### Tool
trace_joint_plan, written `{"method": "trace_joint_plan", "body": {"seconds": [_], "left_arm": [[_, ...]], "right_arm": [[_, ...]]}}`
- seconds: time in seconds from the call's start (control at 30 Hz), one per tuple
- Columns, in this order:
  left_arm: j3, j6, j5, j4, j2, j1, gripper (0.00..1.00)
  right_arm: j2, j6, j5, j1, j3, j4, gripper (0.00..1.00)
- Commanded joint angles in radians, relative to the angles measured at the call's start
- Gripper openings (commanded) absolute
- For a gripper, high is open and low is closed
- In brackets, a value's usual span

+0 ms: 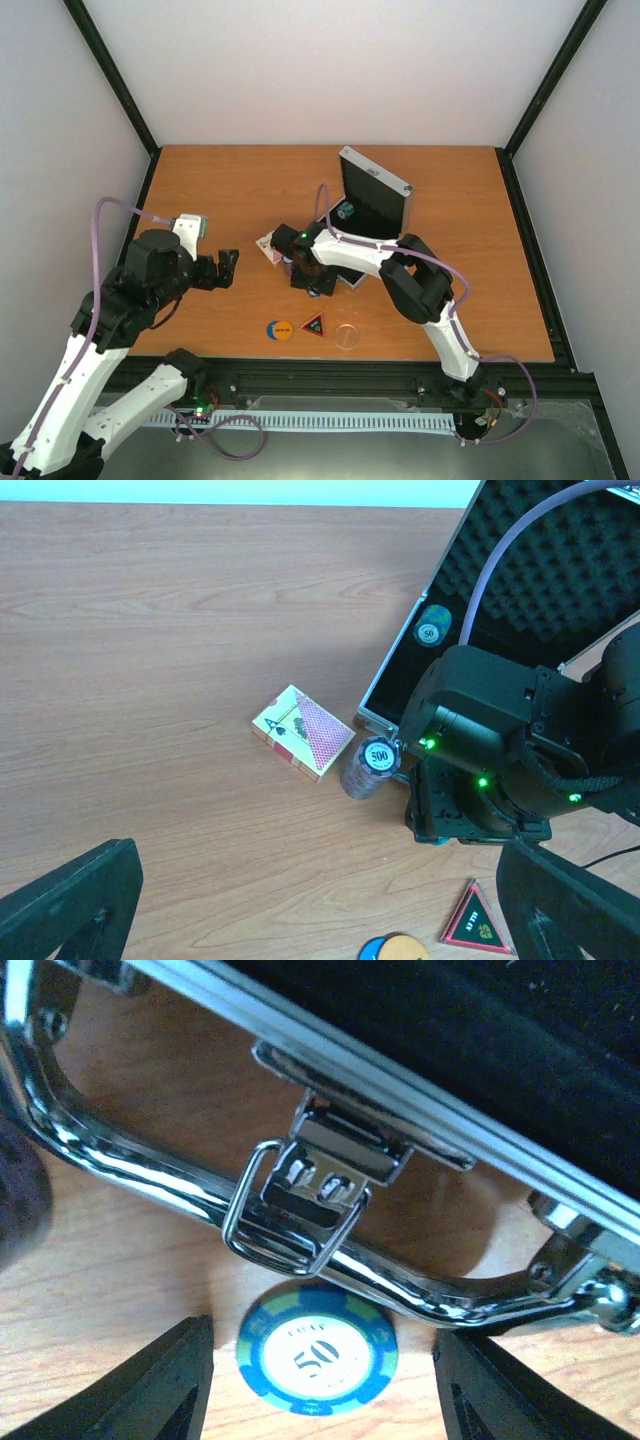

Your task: Pack up texas hold em set

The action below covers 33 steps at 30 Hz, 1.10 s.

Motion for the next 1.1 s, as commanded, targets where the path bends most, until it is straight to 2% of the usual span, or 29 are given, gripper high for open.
{"method": "trace_joint_plan", "body": {"seconds": [0.0, 0.2, 0.77, 1.07], "left_arm": [[0.032, 0.009, -0.004, 0.025, 0.016, 0.005, 1.0], [0.026, 0.005, -0.01, 0.027, 0.025, 0.005, 1.0], [0.014, 0.023, -0.015, 0.041, 0.049, 0.005, 1.0], [0.014, 0.033, -0.027, 0.031, 0.04, 0.005, 1.0]], "right_arm": [[-0.017, -0.041, -0.012, -0.025, 0.004, 0.056, 0.61], [0.0, -0.066, -0.043, -0.029, -0.002, 0.065, 0.56], [-0.064, -0.044, -0.069, 0.009, -0.101, 0.057, 0.55], [-0.006, -0.092, -0.069, 0.009, -0.067, 0.059, 0.53]]}}
